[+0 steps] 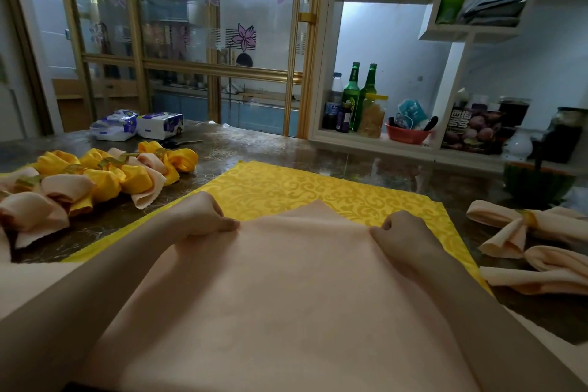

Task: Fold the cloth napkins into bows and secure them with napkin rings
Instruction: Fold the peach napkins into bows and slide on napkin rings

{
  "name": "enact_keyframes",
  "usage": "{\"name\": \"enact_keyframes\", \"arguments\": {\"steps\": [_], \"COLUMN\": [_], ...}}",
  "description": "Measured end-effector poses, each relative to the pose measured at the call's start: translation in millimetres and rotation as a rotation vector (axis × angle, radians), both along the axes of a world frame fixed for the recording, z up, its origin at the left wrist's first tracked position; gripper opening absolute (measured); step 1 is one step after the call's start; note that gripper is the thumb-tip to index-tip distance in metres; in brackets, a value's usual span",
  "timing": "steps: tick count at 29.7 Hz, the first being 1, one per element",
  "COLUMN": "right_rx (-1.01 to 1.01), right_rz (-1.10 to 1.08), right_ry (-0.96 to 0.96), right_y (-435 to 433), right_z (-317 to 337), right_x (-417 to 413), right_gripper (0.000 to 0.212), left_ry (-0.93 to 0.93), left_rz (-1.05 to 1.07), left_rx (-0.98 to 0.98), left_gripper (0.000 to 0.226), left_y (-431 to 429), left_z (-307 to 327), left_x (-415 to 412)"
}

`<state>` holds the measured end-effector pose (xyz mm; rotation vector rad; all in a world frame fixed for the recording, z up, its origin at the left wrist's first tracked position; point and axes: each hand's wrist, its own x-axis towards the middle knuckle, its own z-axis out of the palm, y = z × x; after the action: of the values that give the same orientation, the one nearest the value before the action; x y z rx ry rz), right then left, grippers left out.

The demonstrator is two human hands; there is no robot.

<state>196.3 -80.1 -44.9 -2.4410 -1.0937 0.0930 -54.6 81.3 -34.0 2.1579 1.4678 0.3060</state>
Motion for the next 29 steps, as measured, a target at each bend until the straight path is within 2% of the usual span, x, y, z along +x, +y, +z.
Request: {"name": "enact_keyframes", "arguments": {"steps": [3, 9, 17, 21, 25, 29], "right_rx": [0.023, 0.055, 0.193, 0.217, 0.207, 0.217], "right_rz": [0.019, 0.066, 0.157, 0.161, 0.158, 0.147], "right_ry": [0.047, 0.080, 0.128, 0.153, 0.182, 0.248], "right_y": [-1, 1, 0, 2, 4, 8], "right_z": [1, -1, -3, -3, -4, -4], "right_x": [-1, -3, -6, -4, -5, -1], "right_gripper": [0.025, 0.012, 0.014, 0.015, 0.009, 0.012], "left_ry": [-0.040, -0.088, -0.179, -0.302, -0.337, -0.354], "left_rz": [-0.013, -0.122, -0.169, -0.180, -0.207, -0.211], "left_rx": [-0.014, 0.062, 0.121, 0.065, 0.057, 0.077], "left_gripper": [0.032, 0.013, 0.016, 0.021, 0.017, 0.012], "left_y": [0, -6, -15, -13, -13, -9], "left_z": [0, -3, -4, -3, 1, -6], "left_x": [2, 13, 40, 61, 78, 96]}}
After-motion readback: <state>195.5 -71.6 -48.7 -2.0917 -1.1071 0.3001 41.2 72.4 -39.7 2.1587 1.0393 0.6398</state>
